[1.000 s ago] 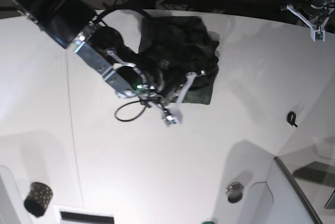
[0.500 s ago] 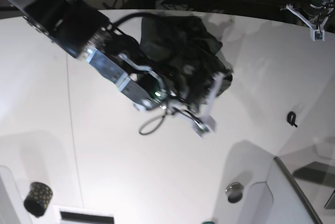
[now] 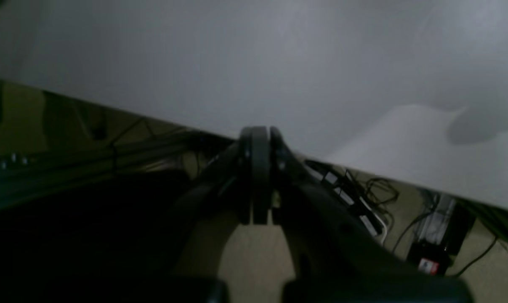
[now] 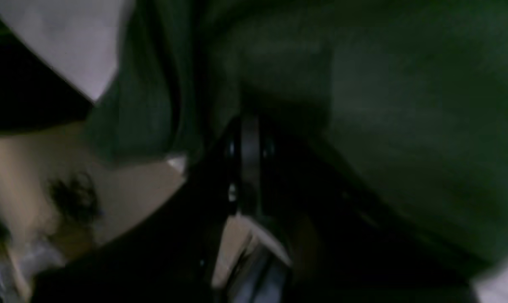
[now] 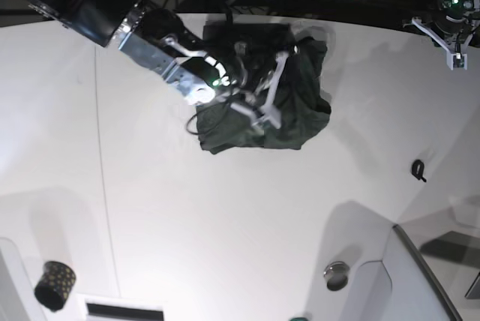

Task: Layout the t-shirt on the table in an organized manner, then fold the t-shirt properly
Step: 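Press and tuck the folded bundle with the right gripper, then grasp the bundle's edges with both grippers and spread it flat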

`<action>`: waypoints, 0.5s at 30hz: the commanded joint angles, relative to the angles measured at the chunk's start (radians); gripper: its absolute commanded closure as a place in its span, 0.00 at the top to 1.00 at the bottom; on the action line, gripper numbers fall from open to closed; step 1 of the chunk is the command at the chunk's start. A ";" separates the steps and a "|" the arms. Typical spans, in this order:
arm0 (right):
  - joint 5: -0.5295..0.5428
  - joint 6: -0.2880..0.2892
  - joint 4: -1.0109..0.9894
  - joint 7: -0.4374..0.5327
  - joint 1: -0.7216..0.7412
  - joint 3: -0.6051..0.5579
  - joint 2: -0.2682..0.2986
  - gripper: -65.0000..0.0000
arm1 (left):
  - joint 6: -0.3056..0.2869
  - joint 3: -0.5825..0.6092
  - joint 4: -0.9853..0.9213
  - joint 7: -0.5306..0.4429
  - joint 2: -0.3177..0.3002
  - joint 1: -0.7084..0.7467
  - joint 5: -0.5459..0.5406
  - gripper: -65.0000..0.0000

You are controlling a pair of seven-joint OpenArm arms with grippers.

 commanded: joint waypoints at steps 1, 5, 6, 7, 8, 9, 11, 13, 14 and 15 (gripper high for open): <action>0.012 0.022 -0.004 0.018 0.038 -0.021 -0.033 0.01 | 0.005 -0.007 0.018 -0.006 -0.016 0.005 -0.002 0.00; 0.013 0.040 -0.079 0.021 0.081 -0.090 -0.083 0.01 | 0.005 -0.011 0.016 -0.006 -0.016 0.005 -0.002 0.00; 0.013 0.061 -0.101 0.021 0.098 -0.120 -0.099 0.01 | 0.005 -0.011 0.016 -0.006 -0.017 0.005 -0.002 0.00; 0.013 0.080 -0.119 0.023 0.113 -0.151 -0.111 0.01 | 0.005 -0.011 0.016 -0.006 -0.019 0.005 -0.002 0.00; 0.013 0.095 -0.138 0.023 0.126 -0.179 -0.128 0.01 | 0.005 -0.011 0.016 -0.006 -0.020 0.005 -0.002 0.00; 0.013 0.115 -0.153 0.021 0.139 -0.209 -0.143 0.01 | 0.005 -0.011 0.016 -0.006 -0.020 0.005 -0.002 0.00; 0.013 0.135 -0.161 0.018 0.169 -0.271 -0.154 0.01 | 0.005 -0.011 0.016 -0.006 -0.022 0.004 -0.002 0.00; 0.015 0.110 -0.110 0.015 0.196 -0.277 -0.142 0.01 | 0.005 -0.011 0.018 -0.006 -0.023 0.002 -0.002 0.00; 0.015 0.089 -0.066 0.003 0.205 -0.260 -0.120 0.01 | 0.005 -0.011 0.018 -0.006 -0.023 -0.006 -0.002 0.00; 0.015 0.061 -0.013 -0.019 0.210 -0.231 -0.093 0.01 | 0.005 -0.011 0.018 -0.006 -0.023 -0.009 -0.002 0.00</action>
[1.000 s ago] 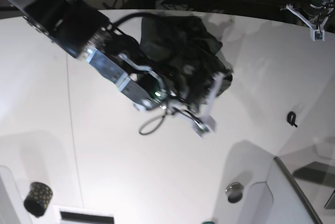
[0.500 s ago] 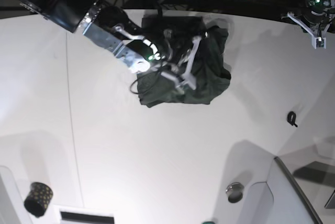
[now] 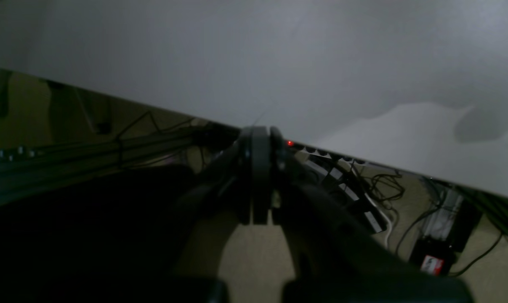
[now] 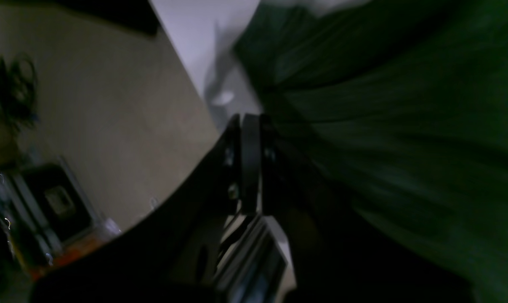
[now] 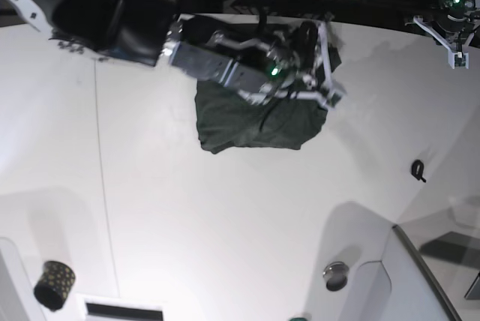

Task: Layout the t-shirt on the table in an organized manner, then fold the t-shirt properly
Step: 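Grasp the bundle's edges with both grippers and spread it flat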

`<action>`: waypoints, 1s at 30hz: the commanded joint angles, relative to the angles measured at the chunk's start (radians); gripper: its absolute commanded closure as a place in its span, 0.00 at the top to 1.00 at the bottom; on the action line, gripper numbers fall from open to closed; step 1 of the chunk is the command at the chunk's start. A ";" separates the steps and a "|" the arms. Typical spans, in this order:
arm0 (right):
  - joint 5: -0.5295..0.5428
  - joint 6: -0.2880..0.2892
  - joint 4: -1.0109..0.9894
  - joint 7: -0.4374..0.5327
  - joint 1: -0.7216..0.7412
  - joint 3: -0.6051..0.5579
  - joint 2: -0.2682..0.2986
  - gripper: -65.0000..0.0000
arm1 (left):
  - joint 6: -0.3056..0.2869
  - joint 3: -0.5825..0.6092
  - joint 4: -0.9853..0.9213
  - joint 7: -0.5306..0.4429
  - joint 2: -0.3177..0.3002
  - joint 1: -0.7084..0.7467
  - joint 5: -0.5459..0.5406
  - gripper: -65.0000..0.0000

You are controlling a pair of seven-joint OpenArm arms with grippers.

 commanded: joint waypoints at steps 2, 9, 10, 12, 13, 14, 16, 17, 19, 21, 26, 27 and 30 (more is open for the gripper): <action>-0.007 -0.080 0.119 -0.029 0.034 0.110 0.054 0.01 | 0.006 -0.008 0.018 -0.014 -0.014 -0.001 -0.004 0.00; -0.008 -0.107 0.174 -0.079 0.034 0.439 0.201 0.01 | 0.003 0.001 0.070 -0.014 0.031 -0.004 -0.056 0.00; -0.008 -0.107 0.166 -0.079 0.034 0.459 0.215 0.01 | 0.003 0.021 0.104 -0.014 0.045 -0.004 -0.094 0.00; -0.008 -0.107 0.159 -0.078 0.031 0.482 0.236 0.01 | 0.003 0.107 0.171 -0.014 0.057 -0.004 -0.180 0.00; -0.008 -0.107 0.159 -0.075 0.029 0.485 0.243 0.01 | 0.003 0.152 0.196 -0.014 0.060 -0.004 -0.215 0.00; -0.008 -0.107 0.159 -0.076 0.028 0.483 0.250 0.01 | 0.005 0.198 0.217 -0.014 0.062 -0.010 -0.244 0.00; -0.008 -0.107 0.159 -0.075 0.009 0.485 0.255 0.01 | 0.008 0.297 0.237 -0.014 0.069 -0.058 -0.286 0.00; -0.008 -0.107 0.160 -0.073 0.002 0.485 0.263 0.01 | 0.009 0.340 0.229 -0.014 0.080 -0.087 -0.289 0.00; -0.008 -0.107 0.160 -0.072 -0.017 0.485 0.267 0.01 | 0.009 0.403 0.177 -0.014 0.109 -0.161 -0.289 0.00; -0.008 -0.107 0.160 -0.072 -0.034 0.485 0.269 0.01 | 0.009 0.434 0.131 -0.014 0.134 -0.217 -0.289 0.00; -0.008 -0.107 0.151 -0.041 -0.057 0.485 0.272 0.01 | 0.009 0.502 0.100 -0.014 0.181 -0.299 -0.289 0.00; -0.008 -0.107 0.134 -0.023 -0.057 0.485 0.272 0.01 | 0.009 0.523 0.079 -0.014 0.181 -0.313 -0.289 0.00; -0.005 -0.106 0.044 0.028 -0.055 0.485 0.270 0.01 | 0.028 0.534 -0.064 -0.015 0.178 -0.377 -0.287 0.00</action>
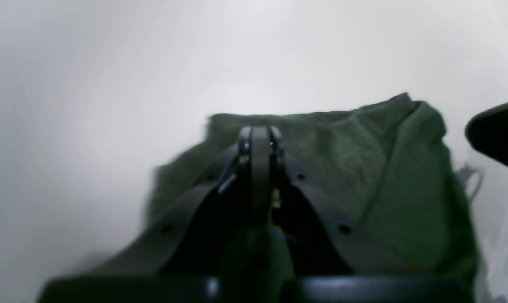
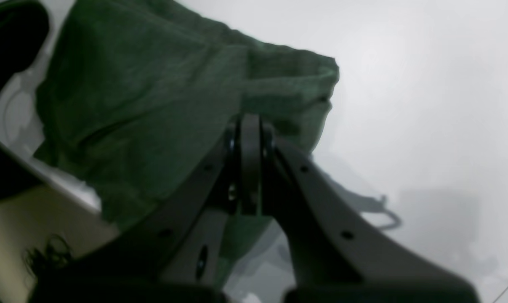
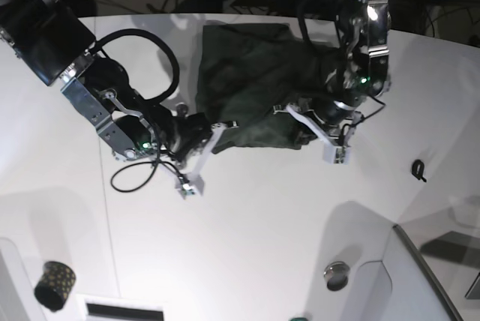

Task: Layout the t-shirt on the table in an organized manner, then fold the t-shirt properly
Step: 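Grasp the bundle's edges with both grippers and spread it flat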

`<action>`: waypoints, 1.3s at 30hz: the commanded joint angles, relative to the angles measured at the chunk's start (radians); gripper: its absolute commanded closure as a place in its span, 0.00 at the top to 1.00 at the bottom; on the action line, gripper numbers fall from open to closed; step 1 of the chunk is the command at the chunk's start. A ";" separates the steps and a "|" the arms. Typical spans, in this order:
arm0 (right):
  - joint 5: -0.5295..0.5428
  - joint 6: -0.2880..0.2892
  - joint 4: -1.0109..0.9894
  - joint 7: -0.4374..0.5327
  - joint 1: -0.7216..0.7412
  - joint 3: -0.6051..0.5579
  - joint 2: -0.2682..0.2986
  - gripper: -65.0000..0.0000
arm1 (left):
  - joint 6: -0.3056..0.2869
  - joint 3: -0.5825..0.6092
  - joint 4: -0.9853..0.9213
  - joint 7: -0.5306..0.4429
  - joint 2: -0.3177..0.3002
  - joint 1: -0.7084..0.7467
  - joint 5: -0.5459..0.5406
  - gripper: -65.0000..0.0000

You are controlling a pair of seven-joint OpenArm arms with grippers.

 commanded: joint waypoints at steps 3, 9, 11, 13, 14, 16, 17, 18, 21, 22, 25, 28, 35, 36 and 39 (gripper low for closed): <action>0.004 0.007 -0.043 0.028 0.016 0.008 0.006 0.01 | 0.048 -0.020 -0.097 -0.057 -0.013 -0.046 -0.005 0.00; 0.006 0.031 -0.059 0.054 -0.008 0.011 0.052 0.01 | 0.109 0.029 -0.209 -0.202 -0.056 -0.055 -0.007 0.00; 0.006 0.031 -0.056 0.054 -0.010 0.011 0.060 0.01 | 0.111 0.030 -0.203 -0.203 -0.054 -0.055 -0.010 0.00; 0.006 0.031 -0.039 0.051 -0.016 0.011 0.060 0.01 | 0.111 0.027 -0.175 -0.203 -0.051 -0.055 -0.012 0.00; 0.006 0.031 -0.015 0.051 -0.021 0.011 0.060 0.01 | 0.111 0.026 -0.149 -0.202 -0.050 -0.055 -0.013 0.00; 0.006 0.031 0.042 0.045 -0.031 0.028 0.061 0.01 | 0.111 0.026 -0.092 -0.197 -0.050 -0.055 -0.013 0.00; 0.006 0.031 0.071 0.031 -0.045 0.037 0.061 0.01 | 0.111 0.024 -0.058 -0.195 -0.050 -0.053 -0.013 0.00; 0.004 0.031 0.106 0.011 -0.058 0.052 0.061 0.01 | 0.111 0.024 -0.025 -0.195 -0.050 -0.052 -0.015 0.00; 0.003 0.033 0.218 -0.052 -0.111 0.083 0.061 0.01 | 0.111 0.024 0.084 -0.191 -0.053 -0.037 -0.015 0.00; 0.003 0.034 0.257 -0.068 -0.130 0.084 0.061 0.01 | 0.111 0.024 0.121 -0.175 -0.054 -0.009 -0.015 0.00; 0.003 0.034 0.344 -0.104 -0.183 0.080 0.071 0.01 | 0.108 0.035 0.224 -0.099 -0.054 0.065 -0.015 0.00; 0.001 0.037 0.356 -0.107 -0.223 0.078 0.069 0.01 | 0.105 0.035 0.268 -0.071 -0.051 0.151 -0.015 0.00; 0.001 0.039 0.280 -0.079 -0.236 0.040 0.068 0.01 | 0.105 0.035 0.193 -0.071 -0.057 0.229 -0.007 0.00; 0.001 0.039 0.270 -0.062 -0.237 0.029 0.069 0.01 | 0.105 0.035 0.173 -0.071 -0.059 0.229 -0.007 0.00; 0.001 0.039 0.234 -0.027 -0.251 -0.002 0.074 0.01 | 0.105 0.035 0.121 -0.073 -0.080 0.230 -0.007 0.00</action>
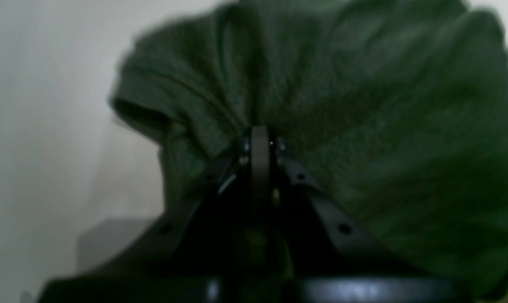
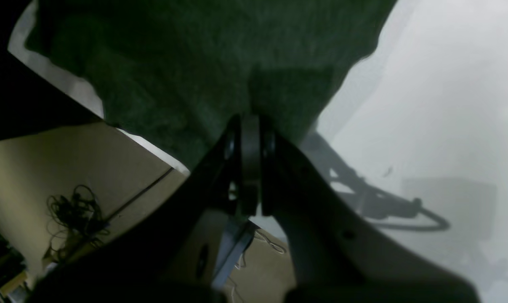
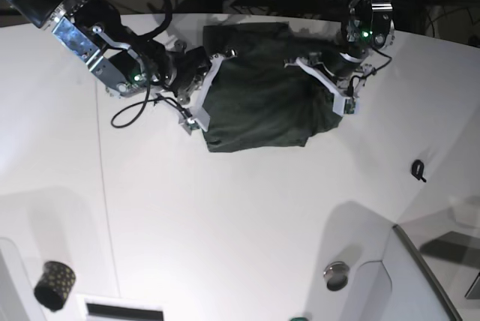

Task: Layout the t-shirt on the table in an organized manner, then fold the t-shirt properly
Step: 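Grasp the bundle's edges with both grippers and spread it flat, then grasp the shirt's corner with the left gripper and lift it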

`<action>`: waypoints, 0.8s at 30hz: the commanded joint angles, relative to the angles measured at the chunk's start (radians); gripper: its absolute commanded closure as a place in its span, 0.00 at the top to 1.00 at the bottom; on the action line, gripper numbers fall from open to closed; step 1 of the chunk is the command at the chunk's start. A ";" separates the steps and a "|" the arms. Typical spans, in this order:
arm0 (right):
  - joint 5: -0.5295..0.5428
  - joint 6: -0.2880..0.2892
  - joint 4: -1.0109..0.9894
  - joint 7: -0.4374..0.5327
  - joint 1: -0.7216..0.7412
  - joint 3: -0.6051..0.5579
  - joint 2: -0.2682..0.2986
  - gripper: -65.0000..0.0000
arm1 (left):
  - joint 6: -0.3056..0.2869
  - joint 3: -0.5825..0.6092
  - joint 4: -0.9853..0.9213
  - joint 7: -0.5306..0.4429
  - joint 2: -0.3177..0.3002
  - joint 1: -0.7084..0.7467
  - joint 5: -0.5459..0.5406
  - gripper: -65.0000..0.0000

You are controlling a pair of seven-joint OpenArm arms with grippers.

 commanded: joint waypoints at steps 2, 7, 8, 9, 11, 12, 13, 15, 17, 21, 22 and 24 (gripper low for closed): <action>0.001 0.008 -0.024 0.026 -0.005 0.001 0.005 0.01 | 0.005 -0.003 -0.011 -0.010 -0.023 -0.001 -0.002 0.00; 0.001 0.008 -0.107 0.063 -0.007 0.000 0.006 0.01 | 0.005 -0.006 -0.019 -0.010 -0.045 0.001 -0.009 0.00; 0.001 0.008 -0.105 0.063 -0.007 0.003 0.006 0.01 | 0.005 -0.009 -0.005 -0.009 -0.045 0.001 -0.009 0.00; 0.001 0.008 -0.102 0.061 -0.007 0.003 0.006 0.01 | 0.005 -0.011 0.013 -0.006 -0.043 0.001 -0.010 0.00; 0.003 0.007 -0.070 0.058 -0.008 0.006 0.009 0.01 | 0.005 -0.012 0.075 -0.004 -0.043 0.022 -0.010 0.00; 0.003 0.002 -0.047 0.058 -0.014 0.006 0.020 0.01 | 0.005 -0.014 0.121 -0.004 -0.043 0.036 -0.010 0.00; 0.004 0.001 -0.026 0.058 -0.019 0.009 0.026 0.01 | 0.005 -0.014 0.159 -0.002 -0.043 0.047 -0.012 0.00; 0.006 0.001 0.011 0.055 -0.027 0.035 0.035 0.01 | 0.005 -0.015 0.231 -0.002 -0.045 0.071 -0.012 0.00; 0.004 0.001 0.025 0.055 -0.053 0.087 0.037 0.01 | 0.005 -0.029 0.291 -0.002 -0.045 0.091 -0.012 0.00; 0.001 0.007 0.025 0.056 -0.105 0.212 0.038 0.01 | 0.005 -0.135 0.329 0.047 -0.039 0.105 -0.113 0.00; 0.001 0.007 0.025 0.055 -0.119 0.244 0.049 0.01 | 0.005 -0.183 0.329 0.076 -0.043 0.104 -0.191 0.00; 0.001 0.007 0.025 0.060 -0.133 0.281 0.071 0.01 | 0.005 -0.285 0.312 0.139 -0.046 0.104 -0.357 0.00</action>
